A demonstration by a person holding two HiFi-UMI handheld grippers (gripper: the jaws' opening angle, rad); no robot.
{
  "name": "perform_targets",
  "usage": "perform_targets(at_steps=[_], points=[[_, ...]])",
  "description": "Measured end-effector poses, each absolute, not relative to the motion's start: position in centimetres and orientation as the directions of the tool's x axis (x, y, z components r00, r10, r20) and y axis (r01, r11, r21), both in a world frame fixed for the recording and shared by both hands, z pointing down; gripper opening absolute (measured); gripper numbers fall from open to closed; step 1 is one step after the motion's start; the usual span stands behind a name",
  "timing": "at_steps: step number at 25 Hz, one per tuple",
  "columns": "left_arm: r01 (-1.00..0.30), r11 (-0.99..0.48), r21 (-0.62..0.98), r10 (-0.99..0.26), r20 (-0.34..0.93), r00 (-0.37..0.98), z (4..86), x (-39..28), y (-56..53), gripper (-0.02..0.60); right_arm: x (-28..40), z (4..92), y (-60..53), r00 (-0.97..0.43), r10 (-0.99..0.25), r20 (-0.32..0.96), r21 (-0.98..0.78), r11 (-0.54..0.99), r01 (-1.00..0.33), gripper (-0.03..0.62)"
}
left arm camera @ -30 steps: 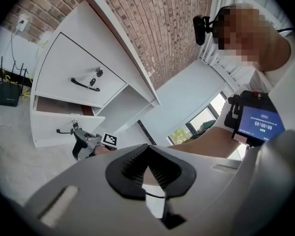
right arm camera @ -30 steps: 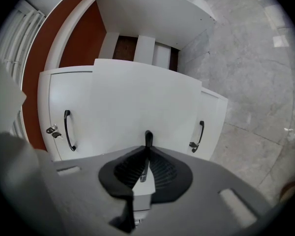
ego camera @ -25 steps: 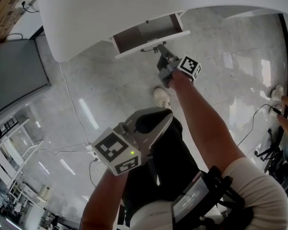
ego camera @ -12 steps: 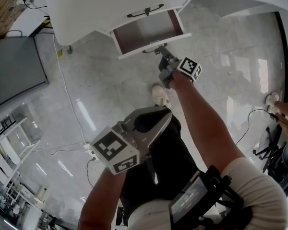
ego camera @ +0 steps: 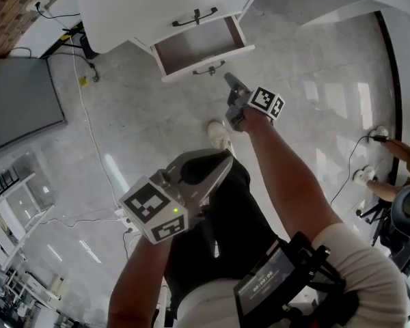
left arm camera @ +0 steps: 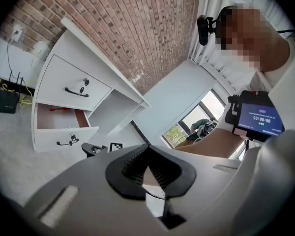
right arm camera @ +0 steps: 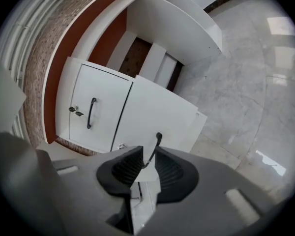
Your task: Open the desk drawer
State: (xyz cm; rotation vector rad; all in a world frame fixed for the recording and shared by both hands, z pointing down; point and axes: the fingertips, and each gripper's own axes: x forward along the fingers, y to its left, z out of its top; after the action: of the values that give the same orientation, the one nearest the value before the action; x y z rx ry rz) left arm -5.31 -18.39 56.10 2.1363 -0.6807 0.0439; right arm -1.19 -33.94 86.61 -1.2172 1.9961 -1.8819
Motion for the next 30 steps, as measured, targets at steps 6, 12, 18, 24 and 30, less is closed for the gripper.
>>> perform_targets(at_steps=[6, 12, 18, 24, 30], points=[[-0.478, -0.523, 0.706, -0.456, 0.242, 0.857, 50.5, -4.8, -15.0, 0.006, 0.8, 79.7, -29.7, -0.687, -0.594, 0.418, -0.865, -0.031, -0.5, 0.061], [-0.455, -0.582, 0.674, -0.436, 0.214, 0.874, 44.1, -4.6, -9.6, 0.006, 1.7, 72.6, -24.0, -0.716, -0.538, 0.444, -0.832, 0.048, -0.553, 0.043], [-0.467, -0.612, 0.638, -0.433, 0.224, 0.873, 39.3, -4.5, -3.7, 0.006, 0.5, 65.4, -18.7, -0.76, -0.506, 0.408, -0.834, 0.132, -0.536, 0.003], [-0.464, -0.618, 0.635, -0.416, 0.236, 0.878, 35.9, -3.5, 1.4, 0.006, -0.6, 58.9, -13.6, -0.801, -0.467, 0.375, -0.84, 0.196, -0.507, 0.003], [-0.445, -0.646, 0.62, -0.397, 0.225, 0.89, 32.7, -1.6, 5.1, 0.006, -1.8, 53.3, -8.9, -0.851, -0.418, 0.319, -0.858, 0.254, -0.447, 0.003]])
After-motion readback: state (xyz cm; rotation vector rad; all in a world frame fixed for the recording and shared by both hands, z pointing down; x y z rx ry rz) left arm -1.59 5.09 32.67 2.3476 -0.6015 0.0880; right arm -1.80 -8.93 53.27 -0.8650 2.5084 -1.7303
